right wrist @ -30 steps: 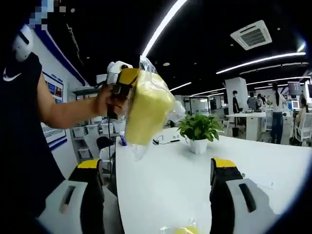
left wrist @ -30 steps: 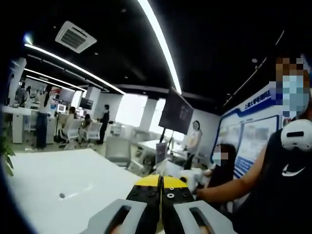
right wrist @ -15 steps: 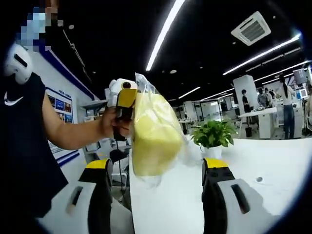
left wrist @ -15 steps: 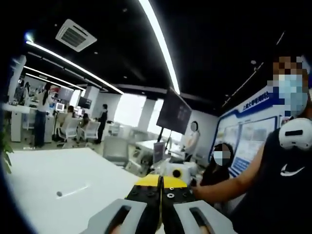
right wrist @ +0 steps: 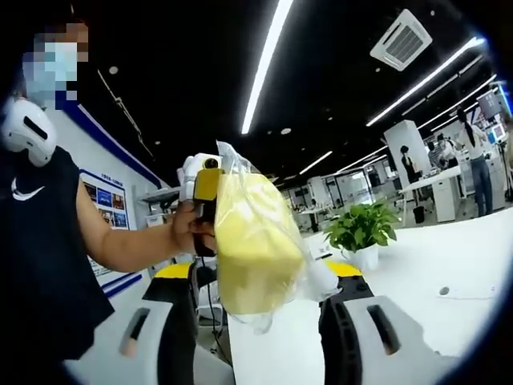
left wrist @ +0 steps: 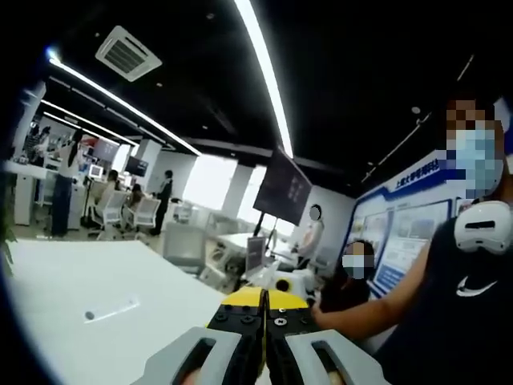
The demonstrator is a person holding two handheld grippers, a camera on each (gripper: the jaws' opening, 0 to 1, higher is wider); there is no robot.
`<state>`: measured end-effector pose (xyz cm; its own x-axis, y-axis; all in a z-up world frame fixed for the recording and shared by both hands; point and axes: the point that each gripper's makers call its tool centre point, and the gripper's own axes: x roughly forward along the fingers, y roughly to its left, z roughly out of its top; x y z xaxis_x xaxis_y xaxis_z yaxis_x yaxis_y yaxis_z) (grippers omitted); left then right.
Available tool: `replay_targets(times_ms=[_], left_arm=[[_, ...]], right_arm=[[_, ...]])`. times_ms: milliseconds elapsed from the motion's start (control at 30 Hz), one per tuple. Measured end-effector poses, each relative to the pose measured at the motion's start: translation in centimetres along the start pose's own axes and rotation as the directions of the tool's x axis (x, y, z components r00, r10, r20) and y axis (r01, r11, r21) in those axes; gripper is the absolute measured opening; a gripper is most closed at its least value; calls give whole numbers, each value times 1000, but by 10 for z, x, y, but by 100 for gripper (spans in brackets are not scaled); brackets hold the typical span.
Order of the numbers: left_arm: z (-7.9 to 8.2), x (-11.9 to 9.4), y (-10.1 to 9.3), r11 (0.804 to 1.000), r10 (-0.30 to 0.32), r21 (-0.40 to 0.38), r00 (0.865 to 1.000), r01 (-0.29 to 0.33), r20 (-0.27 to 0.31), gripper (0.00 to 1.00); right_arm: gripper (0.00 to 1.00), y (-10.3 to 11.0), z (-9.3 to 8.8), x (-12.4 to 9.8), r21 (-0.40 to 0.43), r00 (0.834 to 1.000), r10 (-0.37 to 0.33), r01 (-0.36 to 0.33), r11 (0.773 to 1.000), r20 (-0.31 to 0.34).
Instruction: Compare the silicone blocks by pressing each to a similar depth, holding the contact briefly, and releasing to observe deformation and rebound differences across the visible hardness samples.
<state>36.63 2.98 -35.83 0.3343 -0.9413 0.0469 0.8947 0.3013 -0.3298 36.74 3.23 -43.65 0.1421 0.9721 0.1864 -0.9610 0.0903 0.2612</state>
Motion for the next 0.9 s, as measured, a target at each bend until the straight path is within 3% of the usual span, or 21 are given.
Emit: replay_targets(times_ms=[167,333,533,633,667,900], left_arm=[[3,2,-4,1000,-13,5,1000,13,8,0],[4,4,-6,1000,-24,-3,1000,24,15,0],[5,3,-7,1000,-18,12,1000,18,11,0],[4,1,-4,1000,-8,-1,1000,8,3,0],[1,0,-1,1000,-1,-10,1000,1,-3,0],[-3,-4,3,1000,16,-1,1000,-16,-7,0]], right_arm=[[46,1,1,1,-4,1000,7,-7,1000,6],[33,2,8,2,-18,999,14,-13,1000,34],[26,8,9,1,-22,999,39,-39,999,25],[24,8,6,0,3,999,34,-34,999,1],[23,6,1,-1,30,999,23,-22,999,-42],[13,5,-1,-2,31,997,16,-13,999,-74]])
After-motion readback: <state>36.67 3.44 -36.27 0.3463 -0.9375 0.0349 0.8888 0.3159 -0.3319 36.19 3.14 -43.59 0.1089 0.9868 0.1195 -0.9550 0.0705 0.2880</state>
